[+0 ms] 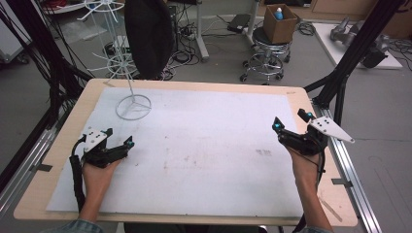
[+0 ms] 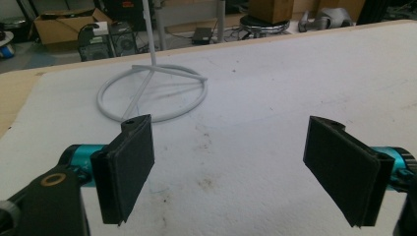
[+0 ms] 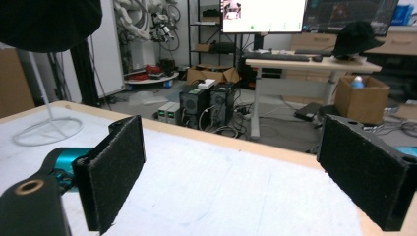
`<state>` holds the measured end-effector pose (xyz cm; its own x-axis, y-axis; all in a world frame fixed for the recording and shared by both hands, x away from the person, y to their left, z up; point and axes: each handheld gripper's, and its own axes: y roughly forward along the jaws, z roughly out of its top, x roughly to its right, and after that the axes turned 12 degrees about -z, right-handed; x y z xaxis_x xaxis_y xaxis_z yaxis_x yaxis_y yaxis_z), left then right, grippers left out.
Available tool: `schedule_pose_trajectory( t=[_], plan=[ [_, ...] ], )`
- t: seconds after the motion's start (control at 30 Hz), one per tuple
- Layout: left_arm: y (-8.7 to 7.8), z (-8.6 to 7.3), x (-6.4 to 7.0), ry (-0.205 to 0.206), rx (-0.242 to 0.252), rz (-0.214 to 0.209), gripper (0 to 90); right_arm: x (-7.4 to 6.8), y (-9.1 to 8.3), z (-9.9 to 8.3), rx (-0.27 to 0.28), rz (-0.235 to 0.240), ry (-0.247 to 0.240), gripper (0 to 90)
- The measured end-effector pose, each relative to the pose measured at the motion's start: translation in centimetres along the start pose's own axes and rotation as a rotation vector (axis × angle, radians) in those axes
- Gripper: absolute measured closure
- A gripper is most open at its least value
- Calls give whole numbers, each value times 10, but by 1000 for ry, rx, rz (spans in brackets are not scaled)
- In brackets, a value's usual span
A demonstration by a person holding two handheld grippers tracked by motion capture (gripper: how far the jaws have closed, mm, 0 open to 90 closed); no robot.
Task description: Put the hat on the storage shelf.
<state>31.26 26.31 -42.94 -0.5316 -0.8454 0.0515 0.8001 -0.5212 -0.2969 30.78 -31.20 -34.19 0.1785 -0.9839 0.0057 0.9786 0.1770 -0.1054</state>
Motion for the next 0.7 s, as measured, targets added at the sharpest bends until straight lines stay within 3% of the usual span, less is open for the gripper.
schedule_pose_trajectory(
  t=[0.13, 0.2, 0.5, 0.7],
  plan=[
    [0, 0, 0, -1, 0, -1, 197, 0, -2, -2, -53, 22, -9, 103],
    [0, 0, 0, 1, 0, 1, 197, -1, -6, -7, -17, 11, -7, 103],
    [1, 0, 0, 2, -6, 1, 197, -4, -13, -41, -65, 14, -1, 102],
    [1, 0, 0, 2, -2, 2, 197, -4, -14, -45, -67, 18, -2, 102]
  ],
)
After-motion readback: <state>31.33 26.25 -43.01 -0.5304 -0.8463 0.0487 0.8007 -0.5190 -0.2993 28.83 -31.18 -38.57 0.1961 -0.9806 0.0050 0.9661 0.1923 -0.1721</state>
